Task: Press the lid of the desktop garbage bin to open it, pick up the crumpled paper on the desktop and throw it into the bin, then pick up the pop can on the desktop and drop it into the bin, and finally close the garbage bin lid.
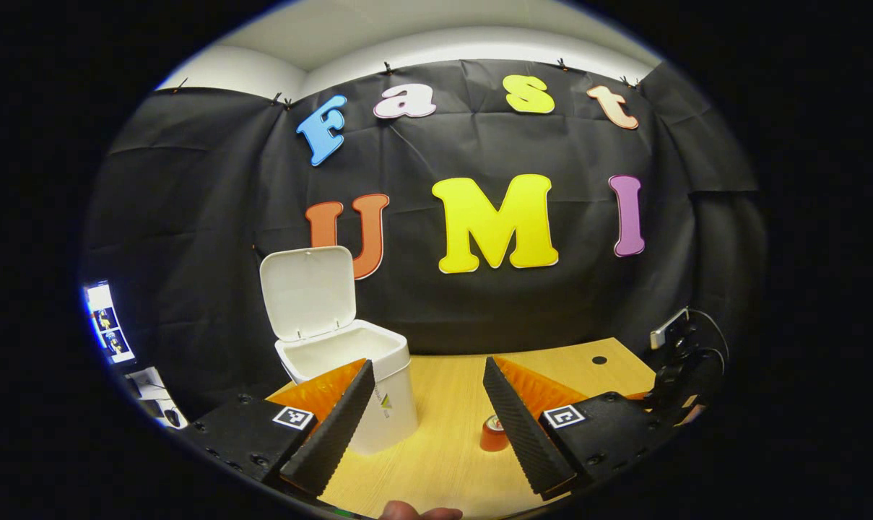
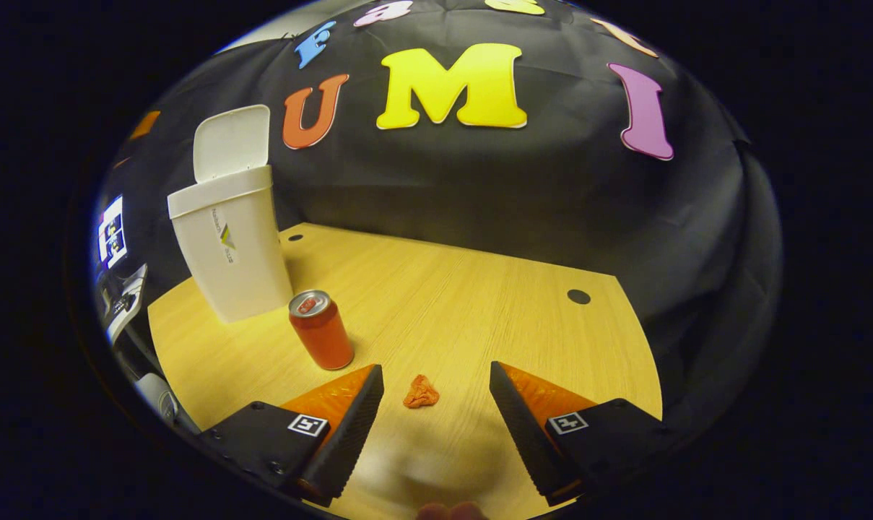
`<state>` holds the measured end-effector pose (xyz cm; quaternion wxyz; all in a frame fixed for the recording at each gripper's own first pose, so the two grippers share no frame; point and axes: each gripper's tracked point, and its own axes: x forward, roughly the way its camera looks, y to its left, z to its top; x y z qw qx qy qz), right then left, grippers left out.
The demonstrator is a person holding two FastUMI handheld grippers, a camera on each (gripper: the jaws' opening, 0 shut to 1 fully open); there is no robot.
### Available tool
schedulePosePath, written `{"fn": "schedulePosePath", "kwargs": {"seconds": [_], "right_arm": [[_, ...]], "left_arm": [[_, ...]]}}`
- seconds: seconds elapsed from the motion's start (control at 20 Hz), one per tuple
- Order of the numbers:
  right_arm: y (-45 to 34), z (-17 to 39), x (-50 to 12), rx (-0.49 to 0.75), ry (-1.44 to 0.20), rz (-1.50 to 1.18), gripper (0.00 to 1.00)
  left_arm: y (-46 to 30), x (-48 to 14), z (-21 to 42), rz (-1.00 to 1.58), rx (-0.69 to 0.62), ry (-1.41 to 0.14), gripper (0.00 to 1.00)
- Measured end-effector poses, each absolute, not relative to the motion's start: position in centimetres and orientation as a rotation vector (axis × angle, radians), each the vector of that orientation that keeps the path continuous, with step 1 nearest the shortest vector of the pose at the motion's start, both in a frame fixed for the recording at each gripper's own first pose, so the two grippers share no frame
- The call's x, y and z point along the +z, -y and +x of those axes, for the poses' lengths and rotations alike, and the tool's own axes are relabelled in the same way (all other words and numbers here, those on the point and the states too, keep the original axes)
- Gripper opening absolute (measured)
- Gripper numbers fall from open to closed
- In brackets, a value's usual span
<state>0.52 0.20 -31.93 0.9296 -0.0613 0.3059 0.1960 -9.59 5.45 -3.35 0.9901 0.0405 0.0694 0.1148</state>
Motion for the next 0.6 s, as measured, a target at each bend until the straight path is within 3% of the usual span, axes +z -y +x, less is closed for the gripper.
{"fn": "schedulePosePath", "kwargs": {"seconds": [0.6], "right_arm": [[-2.8, 1.4, -41.4, 0.462, -0.808, -0.212, 0.94]], "left_arm": [[-10.8, -4.2, -12.8, 0.076, 0.378, -0.209, 0.99]]}}
